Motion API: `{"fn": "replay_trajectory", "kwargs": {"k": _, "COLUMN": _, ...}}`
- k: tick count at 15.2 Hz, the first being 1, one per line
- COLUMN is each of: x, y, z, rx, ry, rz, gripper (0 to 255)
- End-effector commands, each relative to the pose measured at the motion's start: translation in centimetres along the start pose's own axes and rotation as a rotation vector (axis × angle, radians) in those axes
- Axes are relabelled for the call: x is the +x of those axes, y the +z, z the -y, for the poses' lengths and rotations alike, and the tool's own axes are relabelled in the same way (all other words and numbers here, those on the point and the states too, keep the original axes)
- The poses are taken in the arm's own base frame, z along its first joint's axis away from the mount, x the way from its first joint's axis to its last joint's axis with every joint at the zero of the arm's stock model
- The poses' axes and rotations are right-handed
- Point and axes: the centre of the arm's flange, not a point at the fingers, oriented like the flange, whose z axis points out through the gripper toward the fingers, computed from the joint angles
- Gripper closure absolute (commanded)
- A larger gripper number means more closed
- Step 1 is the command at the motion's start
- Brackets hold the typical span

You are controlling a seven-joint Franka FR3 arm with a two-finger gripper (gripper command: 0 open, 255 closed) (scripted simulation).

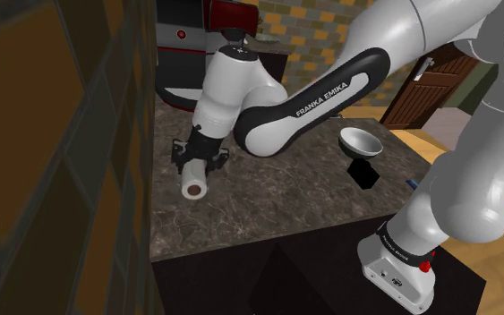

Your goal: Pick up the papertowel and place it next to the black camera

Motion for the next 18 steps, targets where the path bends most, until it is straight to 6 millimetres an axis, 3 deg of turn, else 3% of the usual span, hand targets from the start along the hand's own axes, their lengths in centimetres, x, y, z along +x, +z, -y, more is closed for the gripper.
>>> {"fn": "replay_trajectory", "kwargs": {"k": 1, "x": 0.2, "y": -1.0, "z": 0.3, "rx": 0.0, "ry": 0.0, "rz": 0.0, "gripper": 255}}
{"fn": "replay_trajectory", "kwargs": {"k": 12, "x": 0.7, "y": -6.2, "z": 1.5, "rx": 0.0, "ry": 0.0, "rz": 0.0, "gripper": 255}}
{"fn": "replay_trajectory", "kwargs": {"k": 18, "x": 2.7, "y": -8.0, "z": -6.0, "rx": 0.0, "ry": 0.0, "rz": 0.0, "gripper": 255}}
